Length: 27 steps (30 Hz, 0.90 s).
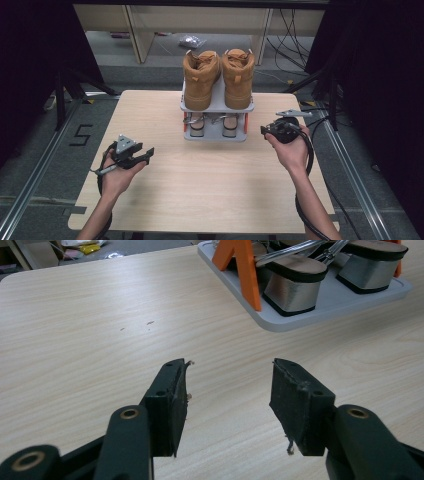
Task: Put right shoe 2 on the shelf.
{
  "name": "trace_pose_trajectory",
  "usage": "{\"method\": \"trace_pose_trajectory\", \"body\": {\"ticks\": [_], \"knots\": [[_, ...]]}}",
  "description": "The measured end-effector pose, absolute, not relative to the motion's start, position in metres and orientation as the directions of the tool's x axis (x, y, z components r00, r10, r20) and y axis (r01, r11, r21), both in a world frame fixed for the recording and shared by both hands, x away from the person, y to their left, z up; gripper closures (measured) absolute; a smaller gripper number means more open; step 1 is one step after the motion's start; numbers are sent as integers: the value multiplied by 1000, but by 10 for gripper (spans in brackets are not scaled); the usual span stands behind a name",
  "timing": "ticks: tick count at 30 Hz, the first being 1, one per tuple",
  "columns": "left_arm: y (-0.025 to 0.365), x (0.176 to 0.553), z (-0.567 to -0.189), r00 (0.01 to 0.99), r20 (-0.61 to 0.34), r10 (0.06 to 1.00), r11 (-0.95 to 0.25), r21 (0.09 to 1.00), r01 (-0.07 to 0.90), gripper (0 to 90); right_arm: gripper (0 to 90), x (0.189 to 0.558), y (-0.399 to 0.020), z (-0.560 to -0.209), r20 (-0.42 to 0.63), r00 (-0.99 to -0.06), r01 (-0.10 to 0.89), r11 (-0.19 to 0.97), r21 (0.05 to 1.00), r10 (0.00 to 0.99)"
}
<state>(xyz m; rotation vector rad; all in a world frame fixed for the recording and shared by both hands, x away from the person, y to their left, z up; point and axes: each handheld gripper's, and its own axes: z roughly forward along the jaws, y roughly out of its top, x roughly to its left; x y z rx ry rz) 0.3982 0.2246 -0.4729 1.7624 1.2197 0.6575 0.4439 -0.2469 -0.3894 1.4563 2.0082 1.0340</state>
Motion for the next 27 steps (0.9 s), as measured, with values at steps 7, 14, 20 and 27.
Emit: {"method": "trace_pose_trajectory", "body": {"ticks": [7, 14, 20, 27], "knots": [[227, 395, -479, 365, -53, 930, -125, 885, 449, 480, 567, 432, -265, -409, 90, -314, 622, 134, 772, 945], [230, 394, -486, 351, -55, 935, -117, 885, 450, 477, 533, 419, -274, -430, 125, -271, 640, 82, 764, 954], [234, 391, -492, 337, -56, 940, -107, 889, 446, 477, 523, 408, -283, -451, 157, -260, 647, 51, 760, 953], [241, 389, -497, 317, -55, 947, -97, 891, 444, 475, 520, 395, -293, -476, 150, -255, 629, 46, 776, 955]]}}
